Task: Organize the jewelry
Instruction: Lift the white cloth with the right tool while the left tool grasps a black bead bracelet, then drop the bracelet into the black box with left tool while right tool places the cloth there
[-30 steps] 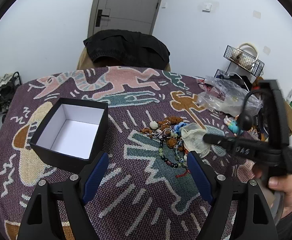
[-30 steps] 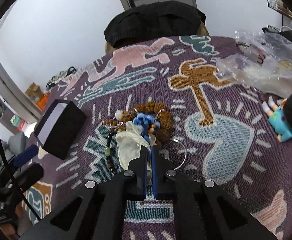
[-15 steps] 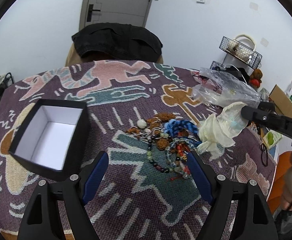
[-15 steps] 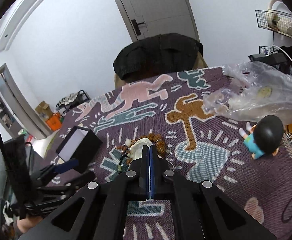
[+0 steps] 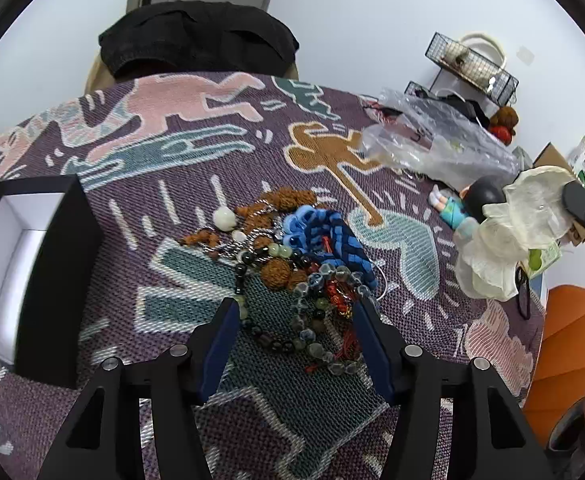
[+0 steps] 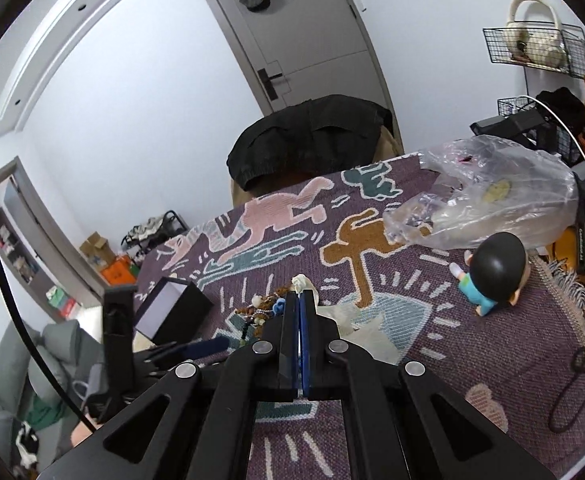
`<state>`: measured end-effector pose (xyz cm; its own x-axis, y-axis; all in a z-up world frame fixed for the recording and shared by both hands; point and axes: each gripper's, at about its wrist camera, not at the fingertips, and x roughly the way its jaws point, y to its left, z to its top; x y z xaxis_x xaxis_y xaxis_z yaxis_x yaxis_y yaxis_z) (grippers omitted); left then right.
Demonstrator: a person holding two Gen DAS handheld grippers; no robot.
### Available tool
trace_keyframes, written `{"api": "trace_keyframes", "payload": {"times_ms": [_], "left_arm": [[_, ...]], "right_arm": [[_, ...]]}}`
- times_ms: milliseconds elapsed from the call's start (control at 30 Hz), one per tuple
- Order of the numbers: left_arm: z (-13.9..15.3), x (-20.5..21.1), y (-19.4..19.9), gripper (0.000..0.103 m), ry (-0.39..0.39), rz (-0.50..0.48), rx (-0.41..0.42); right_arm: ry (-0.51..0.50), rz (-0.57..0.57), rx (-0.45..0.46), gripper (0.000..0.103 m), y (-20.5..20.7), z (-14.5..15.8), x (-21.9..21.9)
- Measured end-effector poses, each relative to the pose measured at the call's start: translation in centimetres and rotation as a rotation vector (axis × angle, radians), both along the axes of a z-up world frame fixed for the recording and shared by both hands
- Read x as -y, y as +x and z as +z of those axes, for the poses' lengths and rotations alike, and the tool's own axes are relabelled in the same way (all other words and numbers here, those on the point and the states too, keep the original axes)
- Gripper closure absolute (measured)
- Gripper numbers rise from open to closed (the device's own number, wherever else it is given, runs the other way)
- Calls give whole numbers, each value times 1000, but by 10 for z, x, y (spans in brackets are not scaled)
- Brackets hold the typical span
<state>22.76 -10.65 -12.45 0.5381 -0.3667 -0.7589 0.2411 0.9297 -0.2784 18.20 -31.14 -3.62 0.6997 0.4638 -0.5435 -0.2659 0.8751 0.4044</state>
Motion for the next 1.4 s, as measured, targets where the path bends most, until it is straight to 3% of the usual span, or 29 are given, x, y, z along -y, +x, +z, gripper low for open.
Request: {"api": "trace_keyframes", "payload": {"times_ms": [200,233,267,333,533,1033,1400], "left_arm": [[-10,3,7,58,-11,-4,-34],[-11,2,9,63,-25,-7,-47],[-13,2,10,81,-36,-12,-69],[-17,4,12,91,-48,-21,-96],[1,5,2,93,-44,-34,-32],[88,-35,-23,93,-46,6,162],[104,-92,-26,93,-40,121,201]], "right_arm": [[39,-18,-7,101,-8,-6,13],[46,-21,-9,101,-9,-8,16],[51,-24,-11,101,-10,-9,17],[64,-32,-18,101,-11,-12,21],[83,-41,-27,101,-15,-19,27],[96,-13,-6,101,-20,-10,9],[88,41,-8,101,-12,-1,-30]]}}
